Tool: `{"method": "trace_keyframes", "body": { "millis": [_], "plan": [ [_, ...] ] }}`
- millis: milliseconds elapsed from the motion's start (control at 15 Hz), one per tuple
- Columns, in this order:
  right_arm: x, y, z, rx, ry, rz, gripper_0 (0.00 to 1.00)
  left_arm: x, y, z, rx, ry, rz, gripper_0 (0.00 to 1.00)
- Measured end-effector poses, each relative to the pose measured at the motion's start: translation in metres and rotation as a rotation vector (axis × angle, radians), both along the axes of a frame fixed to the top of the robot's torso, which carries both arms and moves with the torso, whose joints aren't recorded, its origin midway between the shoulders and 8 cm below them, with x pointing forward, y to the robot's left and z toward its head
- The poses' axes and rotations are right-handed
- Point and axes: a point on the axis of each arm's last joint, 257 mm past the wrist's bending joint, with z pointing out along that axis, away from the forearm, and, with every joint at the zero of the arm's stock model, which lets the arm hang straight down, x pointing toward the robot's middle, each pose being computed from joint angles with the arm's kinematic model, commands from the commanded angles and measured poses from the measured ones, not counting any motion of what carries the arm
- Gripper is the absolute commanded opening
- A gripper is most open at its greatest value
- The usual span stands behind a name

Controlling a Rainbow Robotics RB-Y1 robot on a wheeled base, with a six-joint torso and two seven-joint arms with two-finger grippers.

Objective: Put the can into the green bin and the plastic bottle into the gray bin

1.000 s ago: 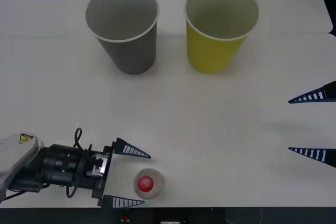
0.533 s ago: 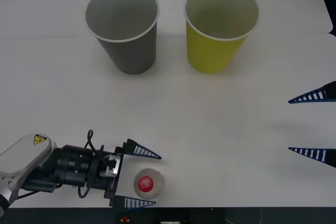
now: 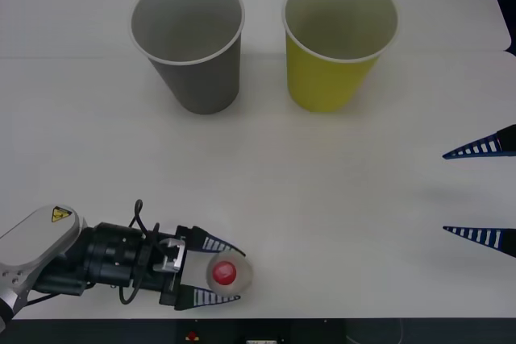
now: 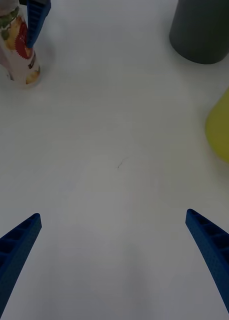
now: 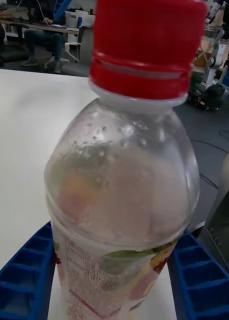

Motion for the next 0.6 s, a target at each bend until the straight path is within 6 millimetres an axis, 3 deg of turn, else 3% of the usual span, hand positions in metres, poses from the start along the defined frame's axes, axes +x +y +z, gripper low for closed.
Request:
{"method": "trace_keyframes", "body": {
  "millis": [600],
  "plan": [
    [0.0000, 0.0000, 0.0000, 0.000, 0.000, 0.000, 1.00, 0.0074, 0.0098, 0.0064, 0.013, 0.029, 0.028, 0.00]
  ]
}}
